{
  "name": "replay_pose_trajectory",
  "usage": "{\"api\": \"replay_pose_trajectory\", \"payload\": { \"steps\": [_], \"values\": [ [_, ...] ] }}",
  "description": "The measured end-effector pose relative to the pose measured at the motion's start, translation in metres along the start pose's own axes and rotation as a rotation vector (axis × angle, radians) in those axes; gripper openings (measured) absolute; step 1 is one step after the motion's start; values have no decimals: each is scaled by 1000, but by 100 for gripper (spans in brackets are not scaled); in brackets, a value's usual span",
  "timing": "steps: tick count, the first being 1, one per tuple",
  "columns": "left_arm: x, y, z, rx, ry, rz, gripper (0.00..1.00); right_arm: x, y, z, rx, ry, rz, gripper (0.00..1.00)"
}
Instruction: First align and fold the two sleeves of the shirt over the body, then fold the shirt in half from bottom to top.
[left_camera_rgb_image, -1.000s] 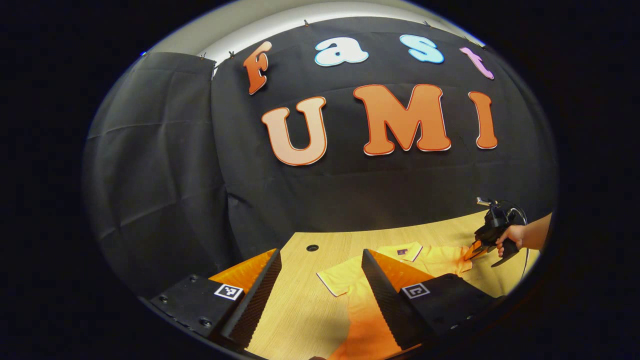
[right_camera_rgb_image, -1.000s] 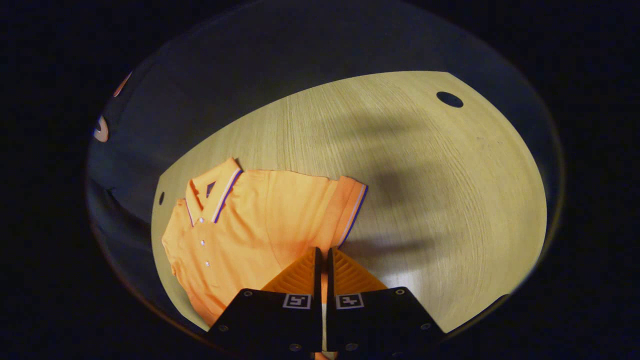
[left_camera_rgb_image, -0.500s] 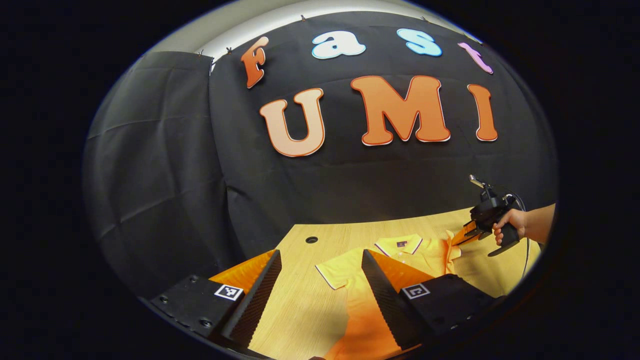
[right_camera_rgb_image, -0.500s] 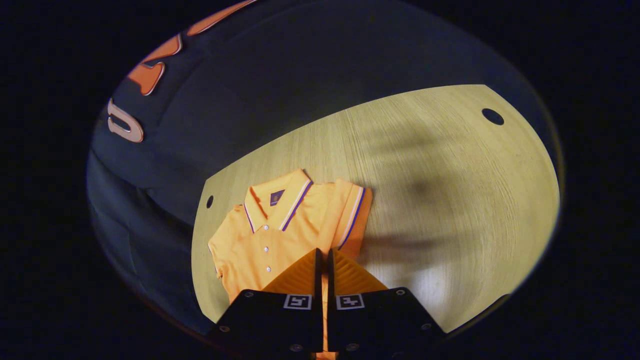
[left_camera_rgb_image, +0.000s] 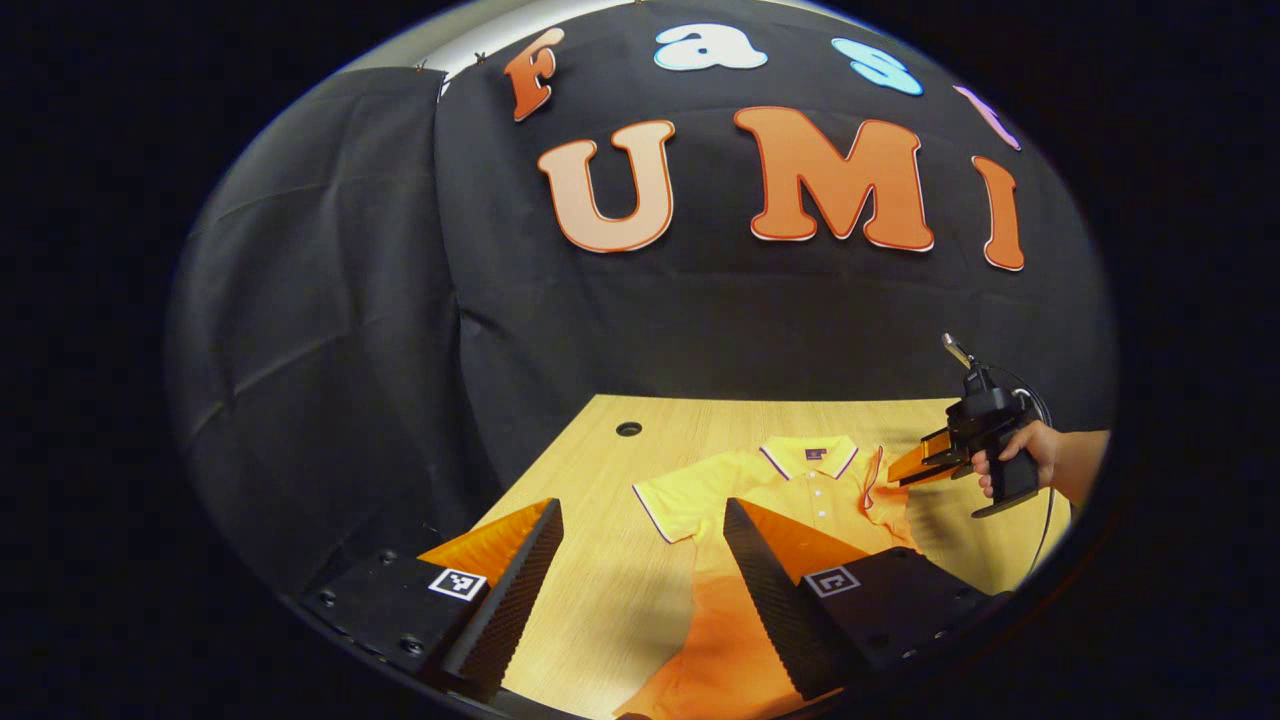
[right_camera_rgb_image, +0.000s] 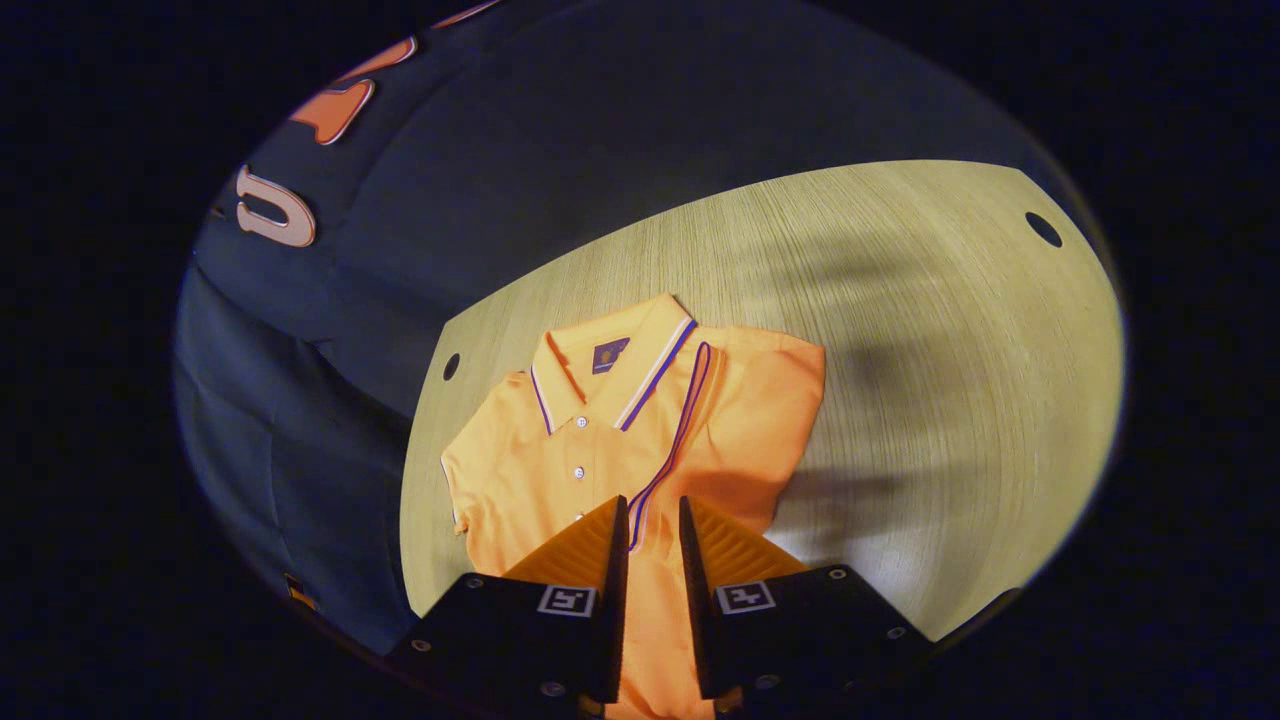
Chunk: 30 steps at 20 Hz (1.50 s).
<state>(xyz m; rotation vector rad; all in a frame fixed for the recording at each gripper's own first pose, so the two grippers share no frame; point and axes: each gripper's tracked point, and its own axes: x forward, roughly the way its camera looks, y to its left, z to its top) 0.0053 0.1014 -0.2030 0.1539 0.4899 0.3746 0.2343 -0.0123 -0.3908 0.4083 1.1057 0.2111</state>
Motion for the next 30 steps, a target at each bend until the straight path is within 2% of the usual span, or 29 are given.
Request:
{"api": "replay_pose_trajectory", "payload": {
  "steps": [1,2,3,4,8,12,15,19,24,30],
  "values": [
    [6,0,-2,-8,17,-12,99,-2,-1,1,-13,-8,-7,35],
    [14,-2,-3,-19,31,-28,99,-6,-1,1,-22,-16,-16,46],
    [23,-3,-4,-26,43,-43,99,-9,1,2,-31,-30,-21,52],
    [34,-3,-6,-31,58,-60,99,-14,0,4,-38,-48,-32,64],
    [80,-7,-17,-63,141,-151,99,-38,-6,8,-54,-133,-117,86],
    [125,-6,-34,-34,242,-208,100,-63,-11,2,-28,-210,-203,91],
    [154,-17,-48,-79,342,-275,98,-83,-15,-6,-15,-267,-274,91],
    [184,-17,-76,-117,523,-328,98,-118,-14,-21,-7,-351,-344,91],
    [240,-19,-105,-73,644,-300,99,-163,-4,-43,21,-469,-416,91],
    [282,-24,-123,-35,742,-274,98,-206,10,-62,-1,-578,-506,91]
  ]
}}
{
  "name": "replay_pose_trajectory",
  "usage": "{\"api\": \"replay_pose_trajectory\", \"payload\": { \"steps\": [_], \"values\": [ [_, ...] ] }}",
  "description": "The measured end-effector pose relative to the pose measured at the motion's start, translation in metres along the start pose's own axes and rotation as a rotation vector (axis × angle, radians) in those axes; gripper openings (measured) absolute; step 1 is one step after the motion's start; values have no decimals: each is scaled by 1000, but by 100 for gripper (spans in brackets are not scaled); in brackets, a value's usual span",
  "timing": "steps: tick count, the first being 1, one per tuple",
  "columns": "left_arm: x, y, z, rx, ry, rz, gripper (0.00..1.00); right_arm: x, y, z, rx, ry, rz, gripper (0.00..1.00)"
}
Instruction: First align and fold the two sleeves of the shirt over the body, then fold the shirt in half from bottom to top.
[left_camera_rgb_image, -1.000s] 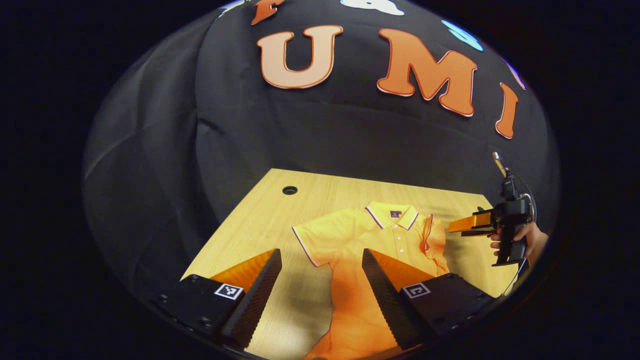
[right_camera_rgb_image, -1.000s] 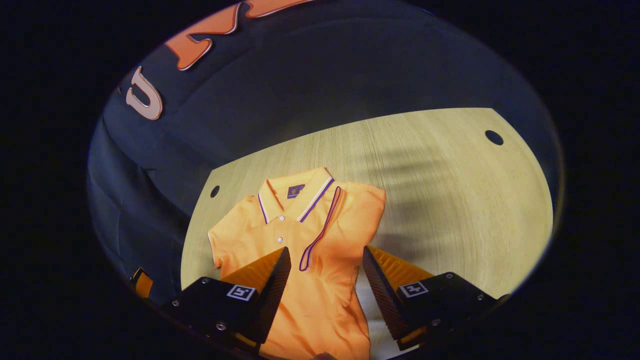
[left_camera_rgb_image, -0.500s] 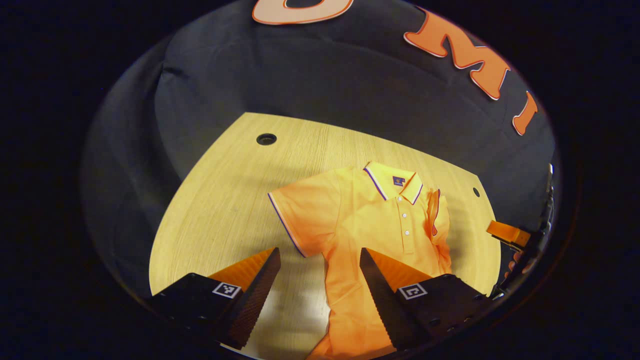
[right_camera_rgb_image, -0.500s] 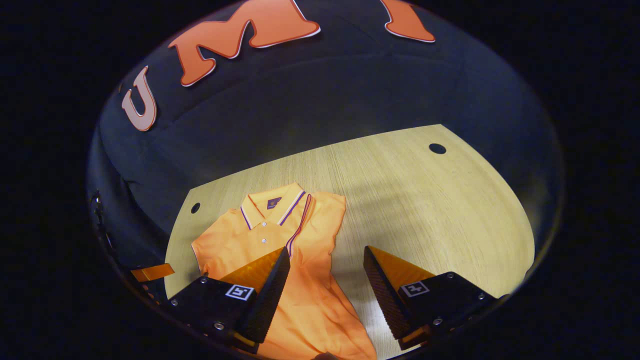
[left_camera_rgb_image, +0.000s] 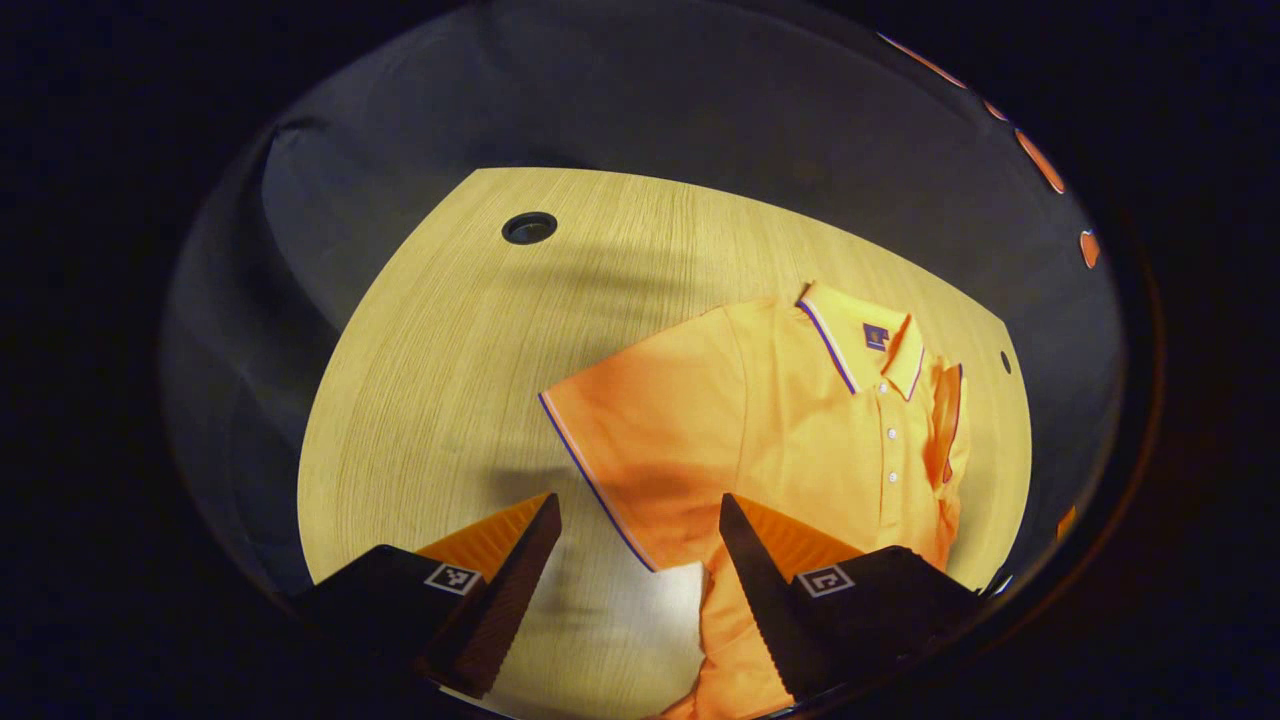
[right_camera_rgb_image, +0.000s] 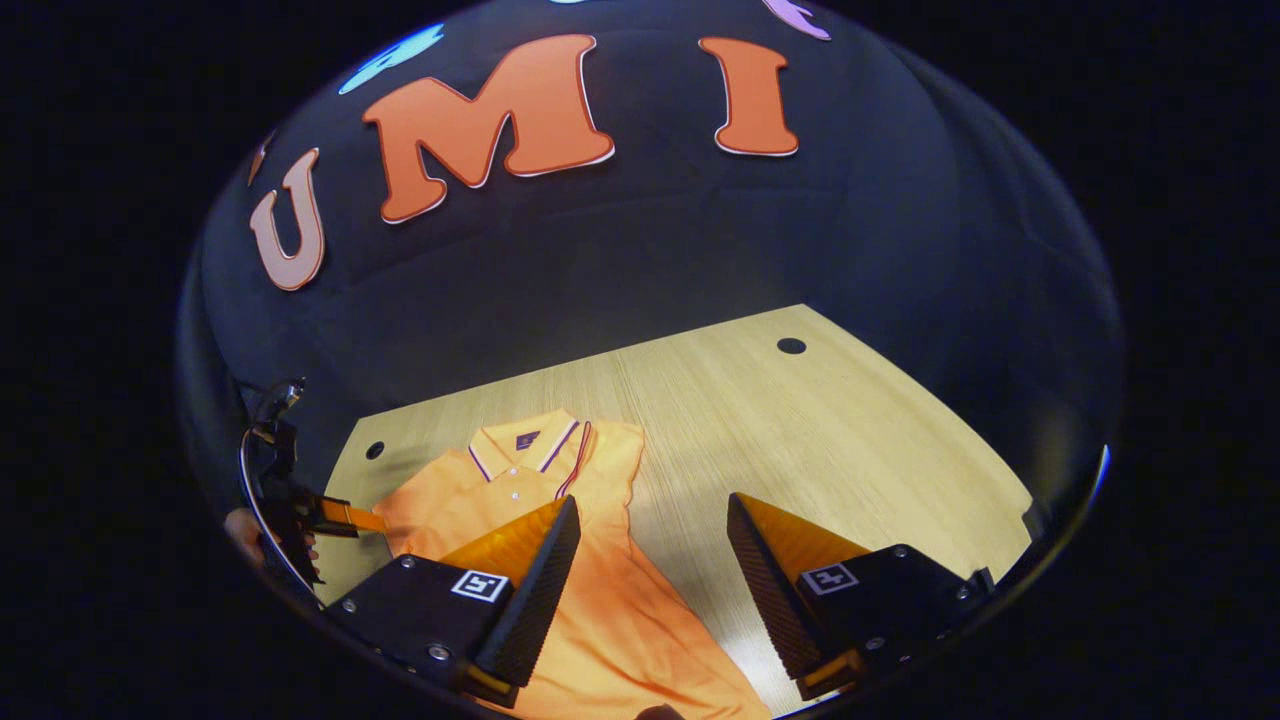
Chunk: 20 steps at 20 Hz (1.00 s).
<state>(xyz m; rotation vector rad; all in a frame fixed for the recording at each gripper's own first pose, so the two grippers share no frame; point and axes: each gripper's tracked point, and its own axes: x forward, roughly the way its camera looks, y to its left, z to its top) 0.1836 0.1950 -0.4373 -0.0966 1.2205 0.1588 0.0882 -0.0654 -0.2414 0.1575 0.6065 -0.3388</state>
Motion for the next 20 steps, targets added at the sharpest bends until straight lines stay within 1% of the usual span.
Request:
{"api": "replay_pose_trajectory", "payload": {
  "steps": [1,2,6,12,15,16,17,18,19,20],
  "values": [
    [5,1,1,-1,13,12,97,-5,-2,-1,-7,-6,-10,90],
    [10,3,2,-5,26,23,98,-9,-3,0,-15,-9,-17,91],
    [26,9,3,-15,64,71,97,-25,-4,1,-37,-38,-26,91],
    [41,15,-3,6,125,128,98,-38,-8,1,-44,-66,-36,91],
    [45,10,-3,9,126,116,98,-55,-26,-7,-49,-67,-66,91],
    [45,9,-2,16,123,112,93,-62,-32,-10,-48,-71,-73,91],
    [45,8,0,21,115,107,90,-68,-36,-11,-46,-77,-81,91],
    [44,7,3,32,103,106,89,-73,-40,-12,-44,-82,-89,91],
    [49,5,4,46,92,97,85,-76,-43,-14,-44,-84,-94,91],
    [49,4,7,67,76,85,73,-80,-47,-17,-44,-83,-100,91]
  ]
}}
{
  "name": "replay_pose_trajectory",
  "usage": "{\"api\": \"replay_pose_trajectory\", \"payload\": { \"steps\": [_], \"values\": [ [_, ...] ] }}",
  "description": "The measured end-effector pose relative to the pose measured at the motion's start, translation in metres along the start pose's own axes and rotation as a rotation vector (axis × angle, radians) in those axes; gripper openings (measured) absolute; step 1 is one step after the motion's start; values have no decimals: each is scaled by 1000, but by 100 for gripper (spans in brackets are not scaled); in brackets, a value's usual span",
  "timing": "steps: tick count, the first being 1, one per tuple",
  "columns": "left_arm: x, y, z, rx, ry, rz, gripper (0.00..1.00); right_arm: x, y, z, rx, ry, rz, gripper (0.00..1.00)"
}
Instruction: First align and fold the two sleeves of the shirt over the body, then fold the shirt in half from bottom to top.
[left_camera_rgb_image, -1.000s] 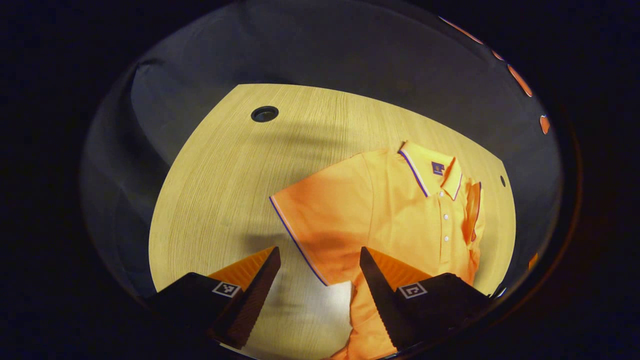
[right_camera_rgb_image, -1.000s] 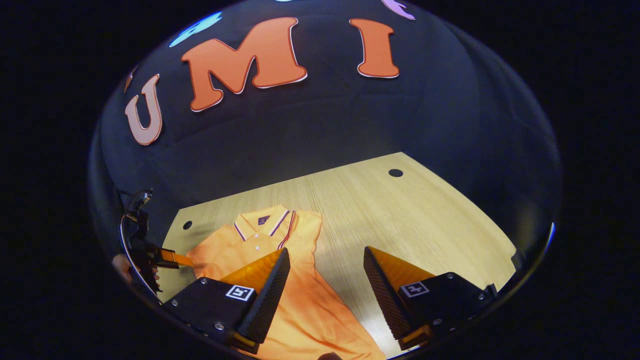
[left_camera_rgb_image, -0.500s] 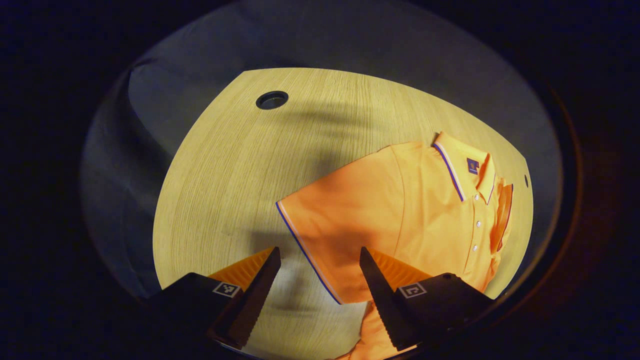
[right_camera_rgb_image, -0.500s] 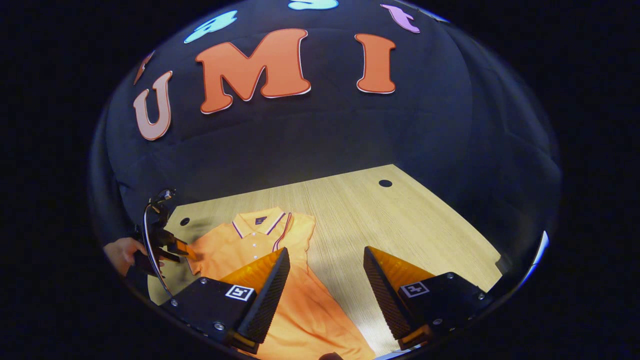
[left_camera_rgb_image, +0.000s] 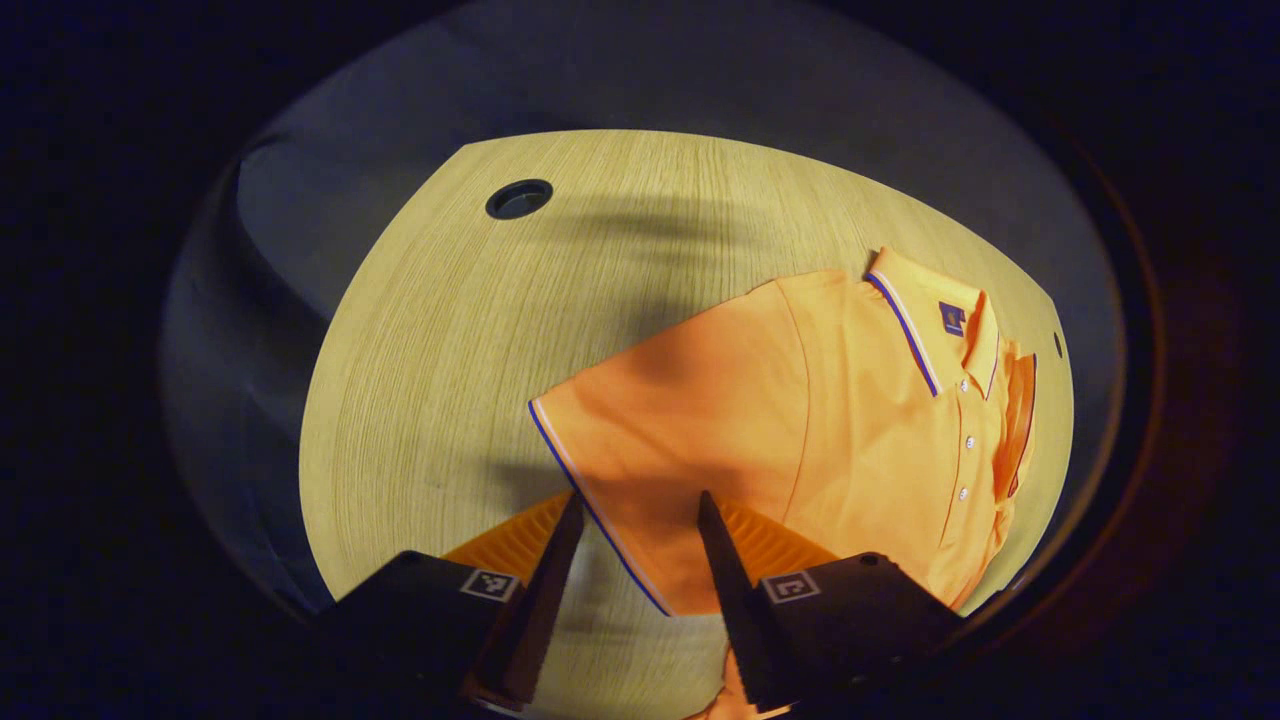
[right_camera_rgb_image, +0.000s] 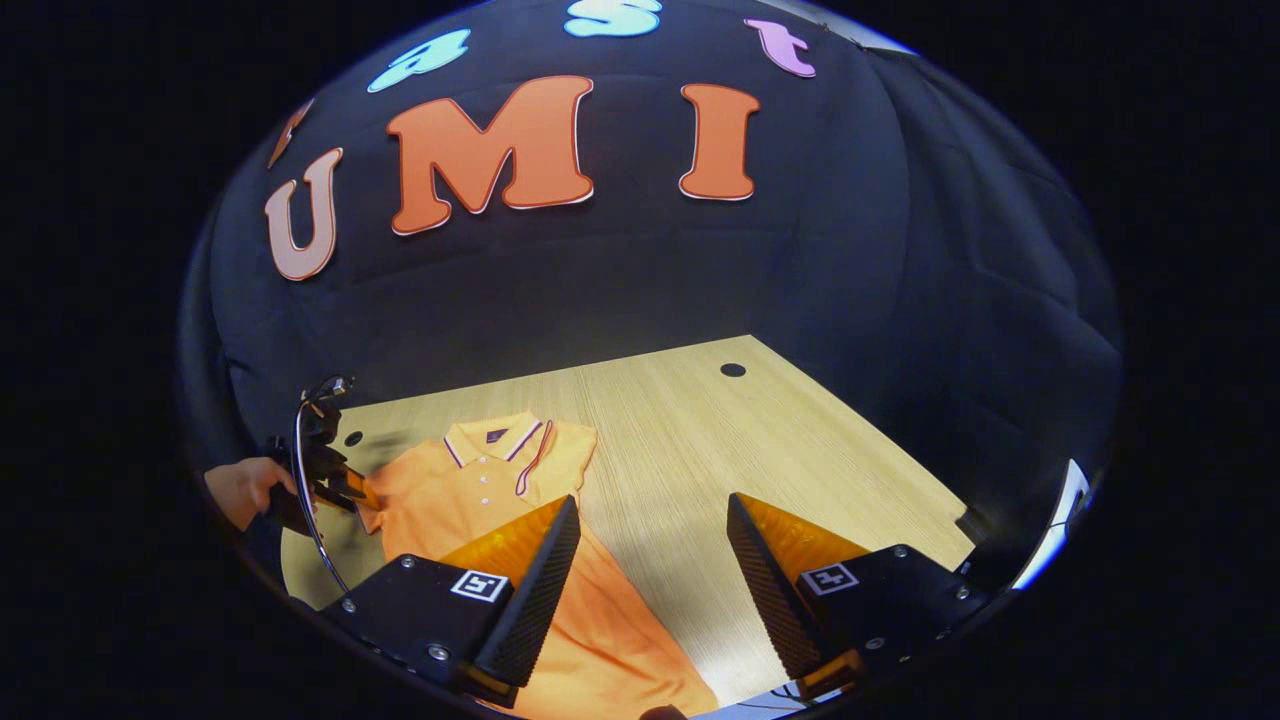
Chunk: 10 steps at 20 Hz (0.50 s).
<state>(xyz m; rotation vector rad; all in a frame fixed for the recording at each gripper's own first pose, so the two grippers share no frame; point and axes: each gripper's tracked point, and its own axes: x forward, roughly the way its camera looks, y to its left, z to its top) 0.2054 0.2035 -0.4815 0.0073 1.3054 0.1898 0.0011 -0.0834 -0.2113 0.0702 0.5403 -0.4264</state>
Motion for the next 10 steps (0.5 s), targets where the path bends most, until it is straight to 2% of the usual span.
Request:
{"api": "replay_pose_trajectory", "payload": {
  "steps": [1,4,6,10],
  "values": [
    [1,-5,4,35,-31,-29,63,-4,-4,-4,1,4,-8,91],
    [0,-17,10,91,-89,-99,14,-11,-15,-13,24,14,-23,91],
    [-6,-29,15,109,-124,-155,14,-16,-24,-19,37,18,-39,91],
    [-21,-45,28,136,-189,-201,13,-30,-31,-31,41,15,-72,91]
  ]
}}
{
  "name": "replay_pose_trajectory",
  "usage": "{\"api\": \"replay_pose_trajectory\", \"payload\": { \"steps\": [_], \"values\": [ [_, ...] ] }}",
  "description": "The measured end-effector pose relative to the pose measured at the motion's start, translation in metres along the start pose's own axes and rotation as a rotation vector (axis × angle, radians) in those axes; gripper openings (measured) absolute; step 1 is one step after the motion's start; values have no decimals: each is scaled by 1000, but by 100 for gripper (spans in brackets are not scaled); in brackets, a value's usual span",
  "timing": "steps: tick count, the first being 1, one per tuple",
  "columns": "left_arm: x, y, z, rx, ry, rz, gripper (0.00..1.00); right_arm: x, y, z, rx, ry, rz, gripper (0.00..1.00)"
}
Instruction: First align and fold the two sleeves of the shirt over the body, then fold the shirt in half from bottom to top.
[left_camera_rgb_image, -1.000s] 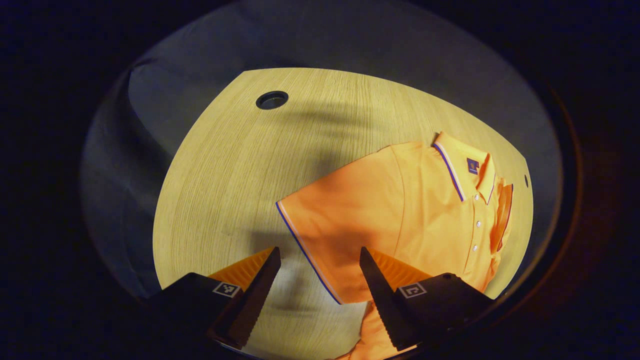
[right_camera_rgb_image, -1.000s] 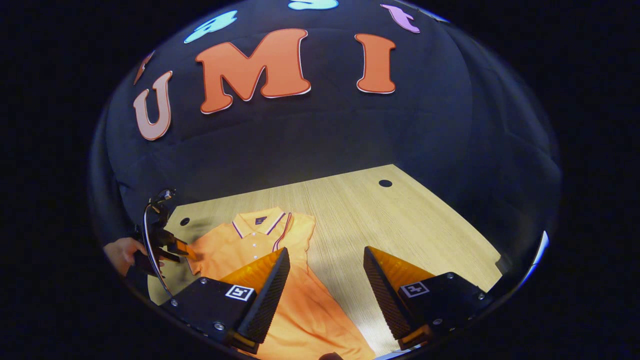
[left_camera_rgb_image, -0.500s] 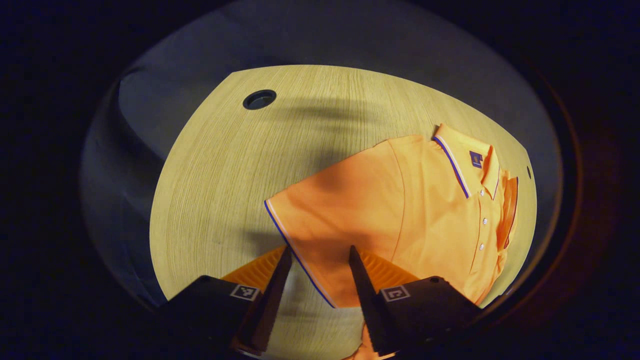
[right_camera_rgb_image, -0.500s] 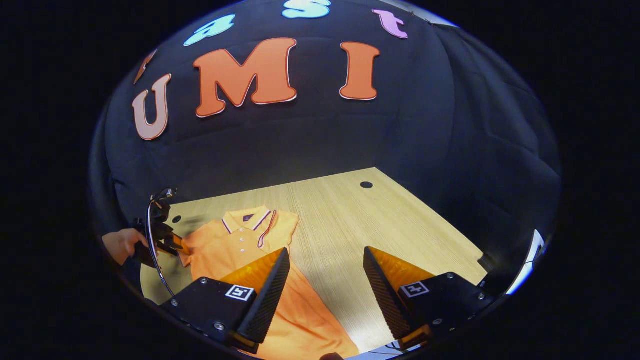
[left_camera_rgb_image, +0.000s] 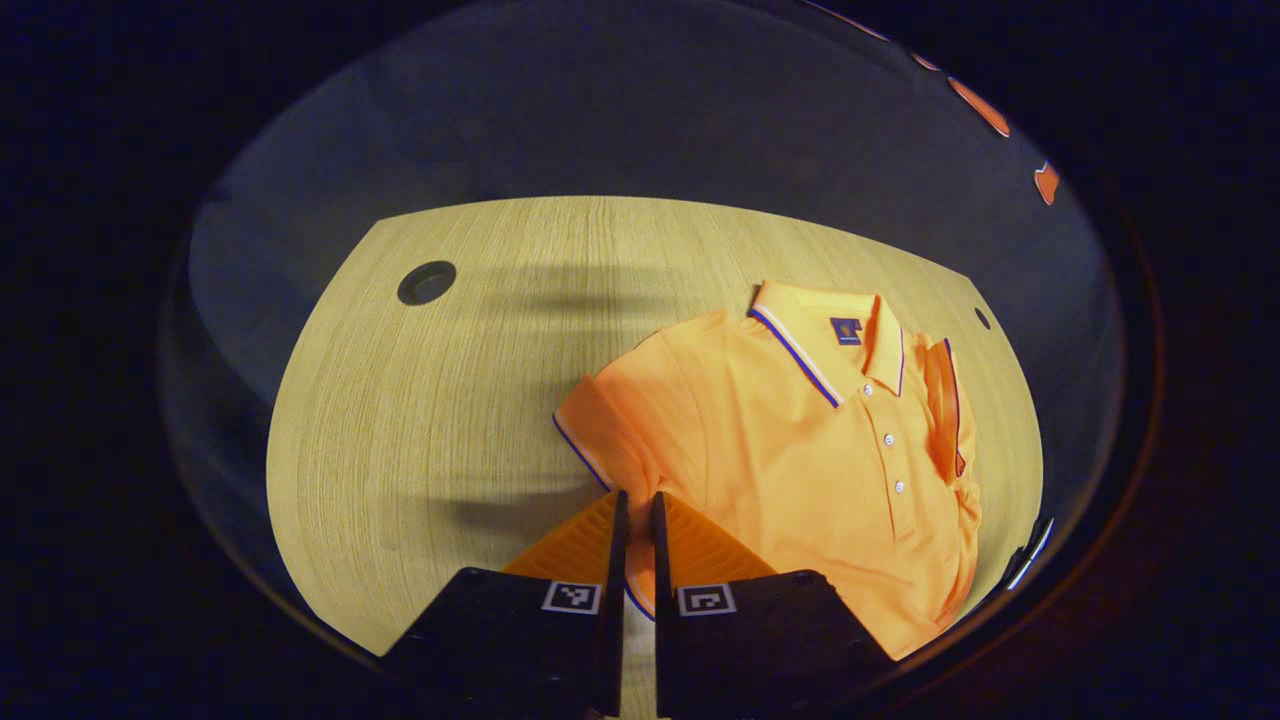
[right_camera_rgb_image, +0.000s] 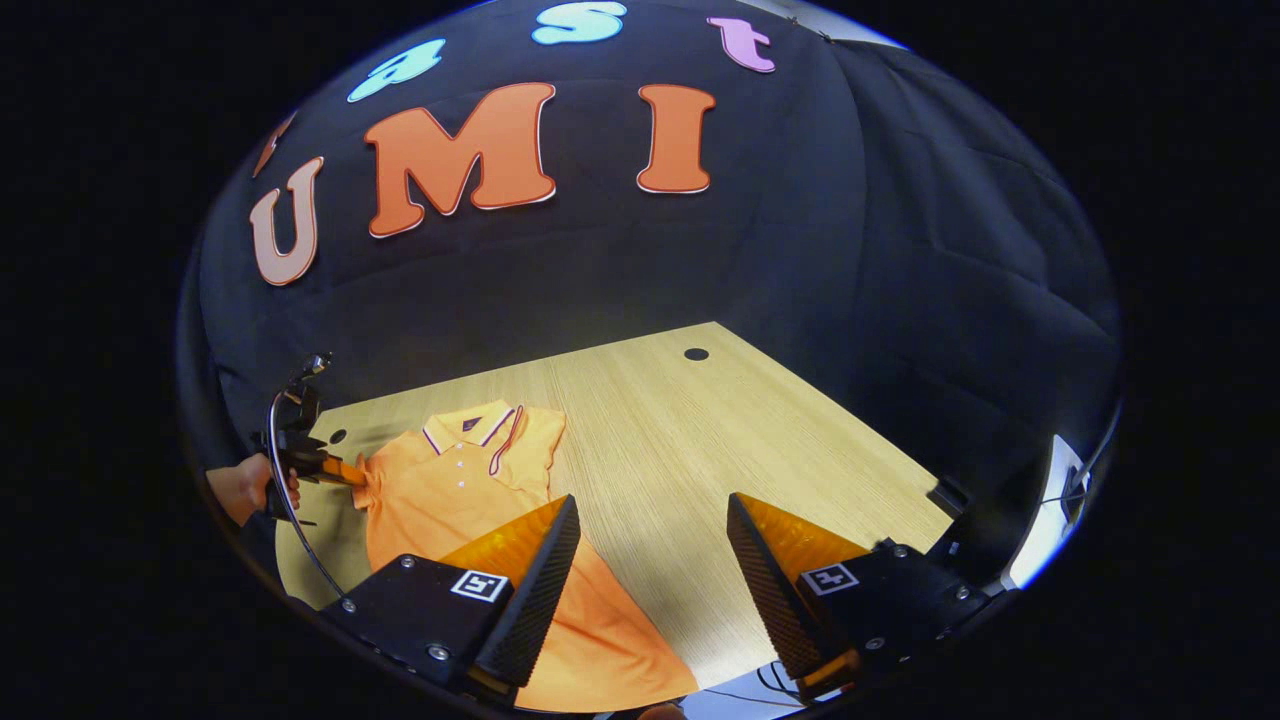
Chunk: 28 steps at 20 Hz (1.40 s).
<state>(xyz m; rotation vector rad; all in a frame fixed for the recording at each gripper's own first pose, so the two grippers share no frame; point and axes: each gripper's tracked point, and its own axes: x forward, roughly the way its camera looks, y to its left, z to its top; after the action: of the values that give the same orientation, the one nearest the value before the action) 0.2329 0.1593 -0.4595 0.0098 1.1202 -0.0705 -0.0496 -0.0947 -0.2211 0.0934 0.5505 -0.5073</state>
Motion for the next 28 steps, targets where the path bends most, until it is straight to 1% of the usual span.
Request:
{"api": "replay_pose_trajectory", "payload": {
  "steps": [4,9,13,15,18,19,20,21,22,23,25,26,28],
  "values": [
    [-2,-23,11,39,-28,-35,13,-13,-4,-16,8,34,-20,91],
    [1,-54,24,135,-37,-59,13,-20,-4,-37,9,73,-33,91],
    [13,-85,23,191,-5,-98,14,-23,-1,-57,20,114,-39,91],
    [20,-98,21,195,16,-115,14,-27,-1,-68,28,139,-42,91],
    [28,-119,17,178,31,-164,13,-33,-2,-81,41,168,-52,91],
    [31,-124,14,173,37,-180,16,-34,-5,-83,44,170,-56,91],
    [33,-132,12,165,42,-200,21,-35,-6,-84,47,171,-56,91],
    [33,-142,11,161,46,-231,21,-35,-7,-88,50,176,-55,91],
    [29,-149,11,154,45,-261,33,-35,-8,-90,54,183,-51,91],
    [27,-159,9,145,41,-299,33,-33,-8,-91,57,188,-44,91],
    [18,-174,11,128,27,-348,48,-31,-8,-90,46,189,-23,91],
    [14,-176,12,117,12,-357,61,-30,-9,-90,35,190,-11,91],
    [3,-174,13,89,-19,-347,75,-26,-8,-87,12,189,17,91]
  ]
}}
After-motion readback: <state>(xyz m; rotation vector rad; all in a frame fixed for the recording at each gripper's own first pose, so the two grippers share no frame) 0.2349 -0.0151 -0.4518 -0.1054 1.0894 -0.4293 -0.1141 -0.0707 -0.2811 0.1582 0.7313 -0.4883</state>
